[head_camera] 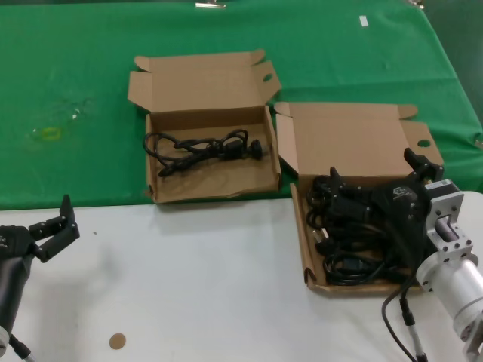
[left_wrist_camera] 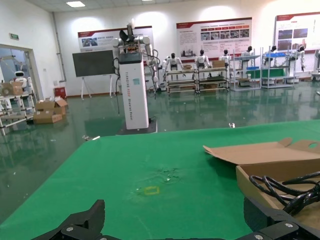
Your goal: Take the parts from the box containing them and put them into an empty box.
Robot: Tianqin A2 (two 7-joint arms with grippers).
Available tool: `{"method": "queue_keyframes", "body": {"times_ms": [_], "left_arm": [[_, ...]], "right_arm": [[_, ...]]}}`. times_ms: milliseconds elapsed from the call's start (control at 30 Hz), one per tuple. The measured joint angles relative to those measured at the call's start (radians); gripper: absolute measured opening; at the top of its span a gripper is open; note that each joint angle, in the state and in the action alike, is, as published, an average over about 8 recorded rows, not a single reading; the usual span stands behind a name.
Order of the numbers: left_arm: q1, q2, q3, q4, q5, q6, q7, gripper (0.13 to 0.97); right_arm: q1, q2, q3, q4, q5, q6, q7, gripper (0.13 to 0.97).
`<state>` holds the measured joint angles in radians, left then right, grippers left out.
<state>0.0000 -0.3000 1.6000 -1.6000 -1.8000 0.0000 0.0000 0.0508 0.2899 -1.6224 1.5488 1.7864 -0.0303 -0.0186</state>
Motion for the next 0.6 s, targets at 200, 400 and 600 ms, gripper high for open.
{"method": "queue_keyframes", "body": {"times_ms": [200,400,600], "left_arm": [[0.0,0.0,0.0,0.0,0.0,0.0,0.0,0.966],[0.0,0.0,0.0,0.0,0.0,0.0,0.0,0.966],[0.0,0.0,0.0,0.0,0.0,0.0,0.0,0.966]], "right_arm": [[0.0,0.0,0.0,0.0,0.0,0.0,0.0,0.966],[0.0,0.0,0.0,0.0,0.0,0.0,0.0,0.966],[0.0,0.0,0.0,0.0,0.0,0.0,0.0,0.966]]}}
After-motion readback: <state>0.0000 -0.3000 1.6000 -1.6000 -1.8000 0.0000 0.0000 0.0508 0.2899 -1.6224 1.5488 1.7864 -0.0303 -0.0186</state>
